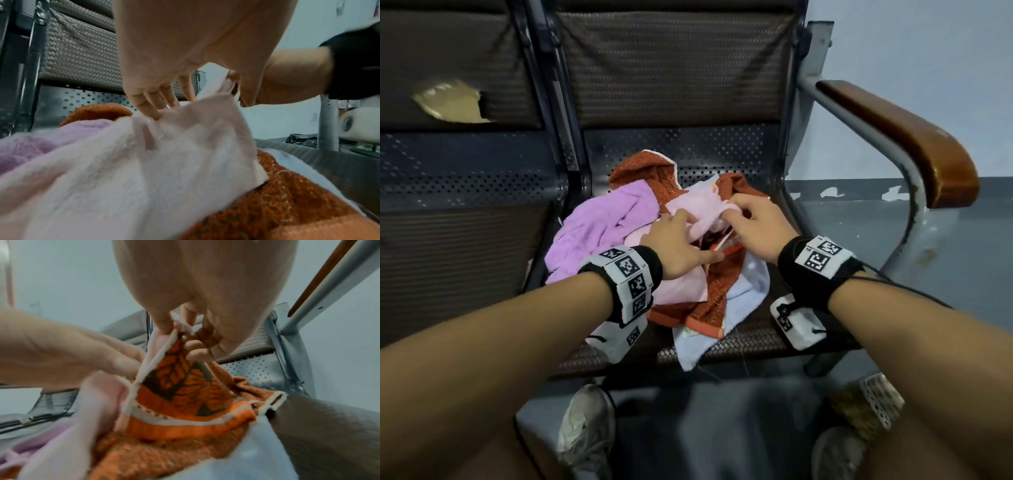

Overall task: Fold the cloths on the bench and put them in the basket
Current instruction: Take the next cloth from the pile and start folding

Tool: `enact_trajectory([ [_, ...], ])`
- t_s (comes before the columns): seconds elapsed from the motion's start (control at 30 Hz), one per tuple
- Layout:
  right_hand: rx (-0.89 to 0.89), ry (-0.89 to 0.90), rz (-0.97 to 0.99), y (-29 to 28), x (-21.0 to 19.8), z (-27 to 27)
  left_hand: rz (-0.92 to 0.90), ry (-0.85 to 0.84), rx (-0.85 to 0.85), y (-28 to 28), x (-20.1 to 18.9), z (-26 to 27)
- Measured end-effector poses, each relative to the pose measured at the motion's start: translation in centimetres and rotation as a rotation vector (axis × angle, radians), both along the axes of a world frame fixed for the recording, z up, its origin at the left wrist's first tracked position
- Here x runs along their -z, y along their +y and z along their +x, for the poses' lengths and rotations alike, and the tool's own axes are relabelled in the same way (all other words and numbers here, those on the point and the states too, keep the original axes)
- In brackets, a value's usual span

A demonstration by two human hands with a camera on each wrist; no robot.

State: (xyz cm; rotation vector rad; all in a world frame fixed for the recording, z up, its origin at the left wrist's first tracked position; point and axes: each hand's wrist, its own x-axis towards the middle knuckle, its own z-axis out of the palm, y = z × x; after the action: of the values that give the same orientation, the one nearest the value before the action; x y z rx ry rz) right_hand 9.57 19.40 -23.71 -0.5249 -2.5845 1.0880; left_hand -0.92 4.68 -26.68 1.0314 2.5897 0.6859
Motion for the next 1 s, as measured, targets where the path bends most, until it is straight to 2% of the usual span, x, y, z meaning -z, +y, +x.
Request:
enact_trajectory([
  [0.07, -0.033, 0.049, 0.046, -0.7, -0.4, 0.4, -0.011, 0.091, 0.01, 0.2, -0.3, 0.1],
  [0.13, 0.01, 0.108, 0.09, -0.7, -0.6, 0.7, 0.042, 0.171, 0.006, 0.3, -1.0, 0.4],
  [0.33, 0.221, 0.291, 0.106, 1.9, -1.5, 2.8, 0.33, 0.185, 0.053, 1.4, -3.1, 2.0],
  [0.43, 0.275, 0.353, 0.008, 2.9, -1.9, 3.3, 0.225, 0.23, 0.047, 2.0, -3.2, 1.7],
  [0.53, 0.245, 0.405, -0.041, 3.3, -2.4, 3.7, 0.15, 0.163, 0.013, 2.0, -2.9, 1.2],
  [0.6, 0.187, 0.303, 0.056, 3.7, -2.1, 4.4, 0.228, 0.088, -0.051, 2.2, -3.2, 1.0],
  [0.67, 0.144, 0.064, 0.248, 4.1, -1.4, 5.0, 0.388, 0.031, -0.121, 2.6, -4.0, 0.8],
  [0.73, 0.183, -0.028, 0.286, 4.5, -0.9, 5.5, 0.519, 0.0, -0.12, 2.8, -4.6, 0.6],
  [0.77, 0.243, 0.001, 0.228, 4.7, -1.0, 5.6, 0.532, 0.016, -0.103, 2.9, -4.8, 0.7],
  [0.87, 0.424, 0.205, -0.07, 5.0, -2.1, 5.3, 0.408, 0.137, -0.068, 3.0, -4.6, 0.6],
  [0.93, 0.437, 0.299, -0.245, 4.9, -2.8, 4.9, 0.404, 0.117, -0.088, 3.3, -4.4, 0.6],
  [1.0, 0.399, 0.323, -0.313, 4.3, -3.2, 4.7, 0.449, 0.013, -0.101, 3.8, -4.5, 0.9],
])
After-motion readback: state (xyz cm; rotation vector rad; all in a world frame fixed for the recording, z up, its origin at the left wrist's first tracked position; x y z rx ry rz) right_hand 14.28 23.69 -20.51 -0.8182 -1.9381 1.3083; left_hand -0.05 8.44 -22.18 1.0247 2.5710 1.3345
